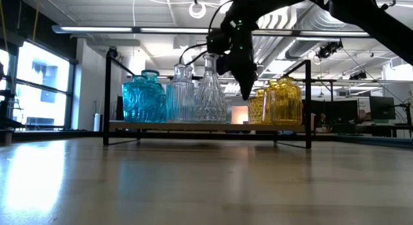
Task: Sort vases onto shelf
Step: Put the transparent vase on the shelf aligned with the other transparent vases
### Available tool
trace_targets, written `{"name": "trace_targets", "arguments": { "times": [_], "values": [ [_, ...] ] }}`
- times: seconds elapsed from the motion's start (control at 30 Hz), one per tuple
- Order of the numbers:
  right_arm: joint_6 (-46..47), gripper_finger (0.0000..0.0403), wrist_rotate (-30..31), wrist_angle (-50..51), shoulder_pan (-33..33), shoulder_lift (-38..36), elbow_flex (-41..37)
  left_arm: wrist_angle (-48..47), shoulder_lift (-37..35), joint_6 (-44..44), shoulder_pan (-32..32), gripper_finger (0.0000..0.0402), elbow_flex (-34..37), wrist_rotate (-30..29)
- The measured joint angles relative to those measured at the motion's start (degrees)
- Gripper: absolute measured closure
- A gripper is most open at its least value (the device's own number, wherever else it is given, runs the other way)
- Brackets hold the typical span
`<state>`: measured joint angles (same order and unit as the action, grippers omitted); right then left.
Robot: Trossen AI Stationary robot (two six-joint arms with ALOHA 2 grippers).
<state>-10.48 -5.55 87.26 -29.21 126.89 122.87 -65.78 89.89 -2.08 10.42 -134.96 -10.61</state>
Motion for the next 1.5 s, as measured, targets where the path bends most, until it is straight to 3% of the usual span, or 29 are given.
{"name": "trace_targets", "arguments": {
  "times": [1.03, 1.5],
  "values": [
    [0.17, 0.0403, -6.83, -2.36, 4.85, -0.07, 0.00, -0.26, 0.00, -1.00, 0.00, 0.0300, 0.00, 0.00],
    [-1.40, 0.0403, -4.74, -4.02, 5.79, 3.00, 0.00, -0.33, 0.00, -0.08, 0.00, 0.0300, 0.00, 0.04]
  ]
}}
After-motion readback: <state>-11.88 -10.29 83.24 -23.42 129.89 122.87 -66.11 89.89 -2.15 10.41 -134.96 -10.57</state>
